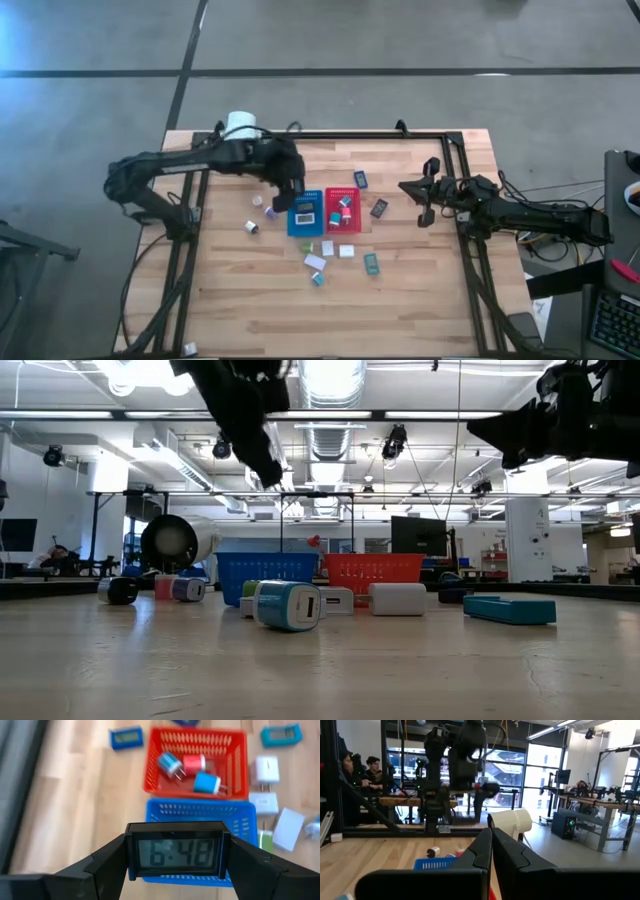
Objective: Pick & Place Office items
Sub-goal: Put the digital timer into the blue bin, then put the white charger adapter into the red bin
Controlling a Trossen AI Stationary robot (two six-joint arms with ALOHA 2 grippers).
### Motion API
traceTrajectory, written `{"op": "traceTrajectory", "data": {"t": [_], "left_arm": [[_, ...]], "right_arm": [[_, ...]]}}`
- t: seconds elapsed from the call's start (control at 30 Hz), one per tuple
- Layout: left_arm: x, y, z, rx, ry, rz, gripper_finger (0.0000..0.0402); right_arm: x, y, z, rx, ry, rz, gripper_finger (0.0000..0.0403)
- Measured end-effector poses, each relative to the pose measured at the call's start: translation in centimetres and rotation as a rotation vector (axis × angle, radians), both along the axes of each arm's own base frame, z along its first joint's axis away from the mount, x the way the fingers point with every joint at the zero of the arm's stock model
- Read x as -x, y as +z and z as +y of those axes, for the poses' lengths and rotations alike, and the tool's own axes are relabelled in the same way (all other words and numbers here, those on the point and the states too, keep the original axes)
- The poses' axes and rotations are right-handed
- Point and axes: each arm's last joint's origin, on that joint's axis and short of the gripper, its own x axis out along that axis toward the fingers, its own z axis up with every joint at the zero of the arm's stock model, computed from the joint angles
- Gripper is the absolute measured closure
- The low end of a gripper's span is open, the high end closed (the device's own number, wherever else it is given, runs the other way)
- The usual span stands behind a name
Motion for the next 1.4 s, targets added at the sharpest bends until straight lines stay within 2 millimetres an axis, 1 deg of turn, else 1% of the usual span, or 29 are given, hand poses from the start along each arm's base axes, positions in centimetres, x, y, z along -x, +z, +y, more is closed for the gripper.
{"op": "traceTrajectory", "data": {"t": [0.2, 0.37, 0.5, 0.7, 0.93, 1.0, 1.1, 1.2, 1.3, 1.4], "left_arm": [[-2.1, -4.1, 0.5, 0.053, -0.033, 0.111, 0.0117], [-3.5, -7.2, 0.3, 0.133, -0.077, 0.165, 0.0117], [-4.2, -9.1, 0.0, 0.160, -0.108, 0.212, 0.0117], [-4.7, -10.9, -0.1, 0.172, -0.115, 0.259, 0.0117], [-4.7, -10.8, -0.1, 0.174, -0.108, 0.253, 0.0114], [-4.7, -10.7, -0.1, 0.181, -0.093, 0.253, 0.0088], [-4.7, -10.7, -0.1, 0.186, -0.084, 0.257, 0.0040], [-4.6, -10.5, -0.1, 0.189, -0.074, 0.254, 0.0013], [-4.2, -9.3, -0.2, 0.182, -0.070, 0.236, 0.0010], [-3.3, -6.5, -0.4, 0.152, -0.071, 0.159, 0.0017]], "right_arm": [[0.0, 0.0, 0.0, 0.001, -0.001, 0.002, 0.0394], [0.0, 0.0, 0.0, 0.003, -0.001, 0.002, 0.0394], [0.0, 0.0, 0.0, 0.003, -0.001, 0.002, 0.0394], [0.0, 0.0, 0.0, 0.003, 0.000, 0.003, 0.0394], [0.0, 0.0, 0.0, 0.000, 0.000, 0.003, 0.0394], [0.0, 0.0, 0.0, -0.001, 0.001, 0.002, 0.0394], [0.0, 0.0, 0.0, -0.001, 0.001, 0.002, 0.0394], [0.0, 0.0, 0.0, -0.009, 0.003, 0.001, 0.0394], [0.0, 0.0, 0.0, -0.034, 0.008, -0.004, 0.0394], [0.0, 0.0, 0.0, -0.034, 0.009, -0.004, 0.0394]]}}
